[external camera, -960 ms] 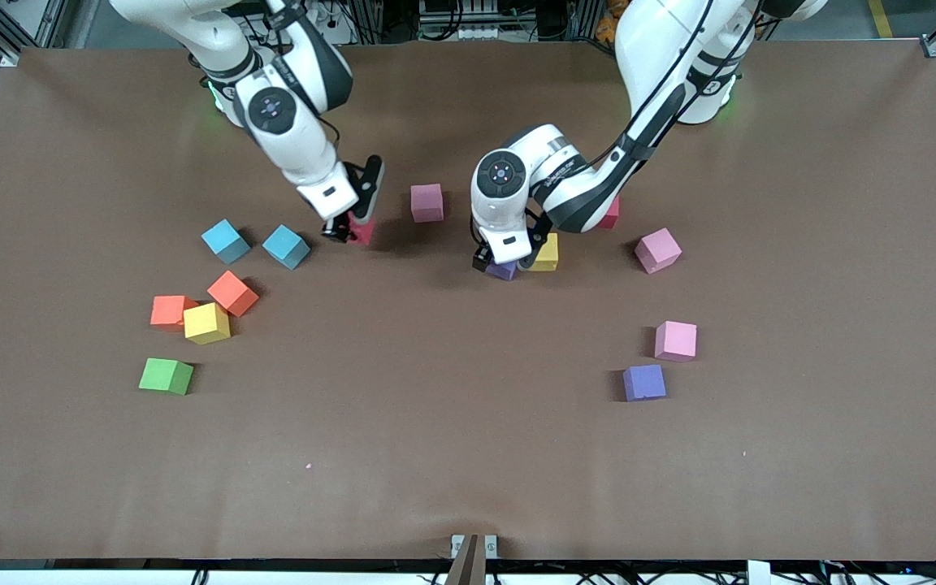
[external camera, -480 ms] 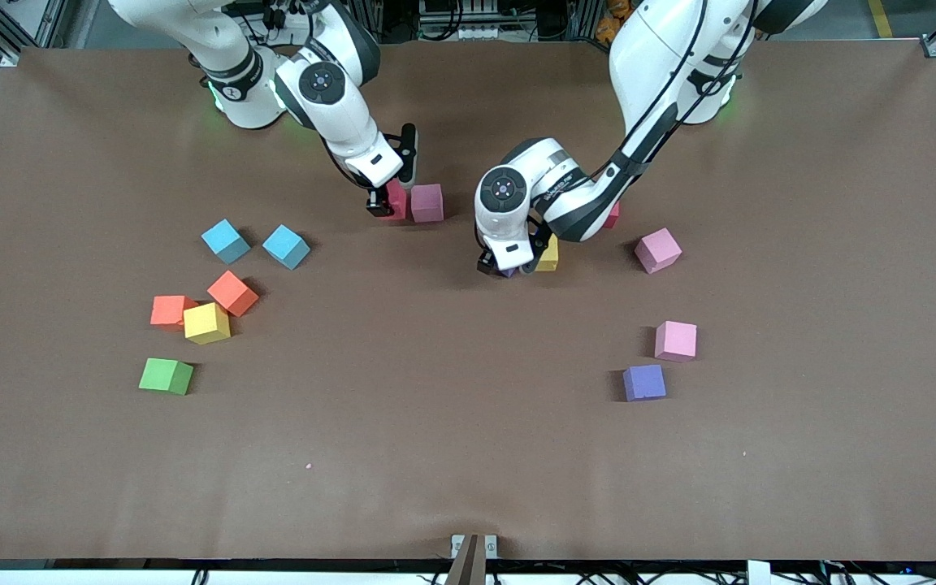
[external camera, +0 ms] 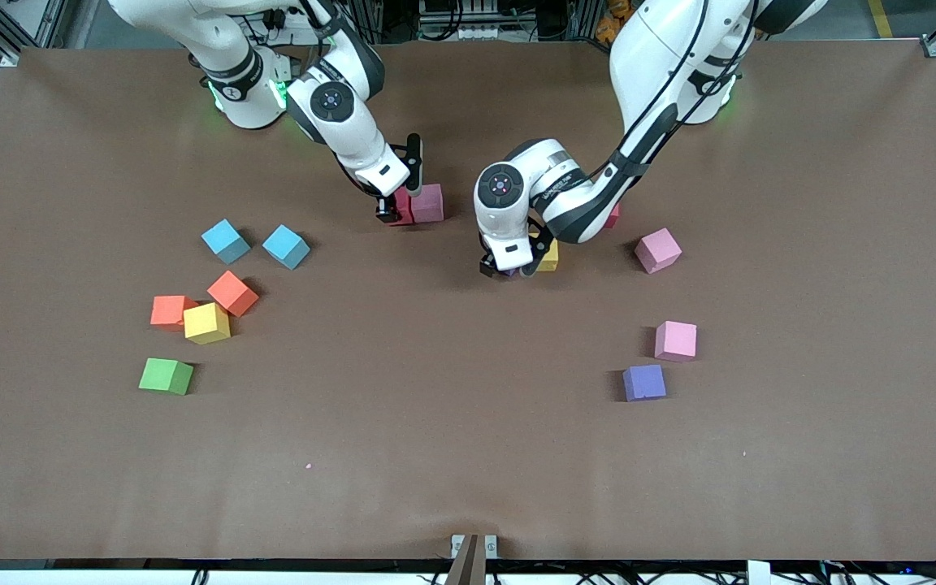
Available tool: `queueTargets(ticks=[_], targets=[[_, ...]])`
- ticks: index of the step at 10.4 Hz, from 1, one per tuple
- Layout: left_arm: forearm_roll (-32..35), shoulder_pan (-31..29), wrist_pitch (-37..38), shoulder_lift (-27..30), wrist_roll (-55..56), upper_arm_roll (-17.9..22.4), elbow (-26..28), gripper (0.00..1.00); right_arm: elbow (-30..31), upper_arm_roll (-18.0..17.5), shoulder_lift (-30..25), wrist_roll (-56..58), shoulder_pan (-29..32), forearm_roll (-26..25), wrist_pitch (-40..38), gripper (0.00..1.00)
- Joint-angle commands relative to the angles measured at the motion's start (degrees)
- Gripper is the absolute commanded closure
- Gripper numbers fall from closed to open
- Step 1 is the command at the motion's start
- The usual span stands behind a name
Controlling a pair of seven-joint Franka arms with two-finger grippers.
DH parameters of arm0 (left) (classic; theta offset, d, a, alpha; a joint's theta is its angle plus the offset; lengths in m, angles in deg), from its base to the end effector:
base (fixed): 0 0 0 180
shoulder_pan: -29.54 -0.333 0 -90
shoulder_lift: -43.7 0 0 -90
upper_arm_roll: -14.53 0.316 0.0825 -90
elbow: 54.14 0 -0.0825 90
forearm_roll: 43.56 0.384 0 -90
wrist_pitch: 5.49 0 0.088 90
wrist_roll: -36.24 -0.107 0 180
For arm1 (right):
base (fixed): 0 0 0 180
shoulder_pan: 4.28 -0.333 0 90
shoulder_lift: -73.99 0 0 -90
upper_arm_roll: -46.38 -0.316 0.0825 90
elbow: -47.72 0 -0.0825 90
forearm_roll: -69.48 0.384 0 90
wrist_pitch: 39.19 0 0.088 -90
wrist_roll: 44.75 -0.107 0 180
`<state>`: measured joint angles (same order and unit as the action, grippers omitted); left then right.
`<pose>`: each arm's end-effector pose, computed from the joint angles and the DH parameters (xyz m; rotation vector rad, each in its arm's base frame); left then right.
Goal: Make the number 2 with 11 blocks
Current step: 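Grasp the purple block with the left gripper while the right gripper carries magenta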
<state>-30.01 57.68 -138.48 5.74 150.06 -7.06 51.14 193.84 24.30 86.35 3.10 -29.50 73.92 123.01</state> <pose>0.4186 -0.4708 0.1775 -2.6563 -1.4584 0.1322 0.3116 0.3418 0.2031 -2.1385 -2.1507 -0.1188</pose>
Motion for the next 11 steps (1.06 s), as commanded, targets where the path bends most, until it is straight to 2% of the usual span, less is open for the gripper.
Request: queueTargets(ticks=[1, 4, 11], targets=[[1.40, -0.54, -0.08, 0.61, -3.32, -0.21, 0.45, 0.00, -0.22, -0.25, 1.43, 0.13, -0.09, -0.75, 1.10, 0.46], [1.40, -1.94, 0.01, 0.78, -7.28, -0.21, 0.45, 0.00, -0.31, -0.25, 1.87, -0.31, -0.09, -0.75, 1.10, 0.46], [0.52, -2.74, 1.68, 1.66, -6.68, -0.65, 0.01, 0.00, -0.93, -0.25, 2.67, -0.31, 0.35, -0.75, 1.10, 0.46]])
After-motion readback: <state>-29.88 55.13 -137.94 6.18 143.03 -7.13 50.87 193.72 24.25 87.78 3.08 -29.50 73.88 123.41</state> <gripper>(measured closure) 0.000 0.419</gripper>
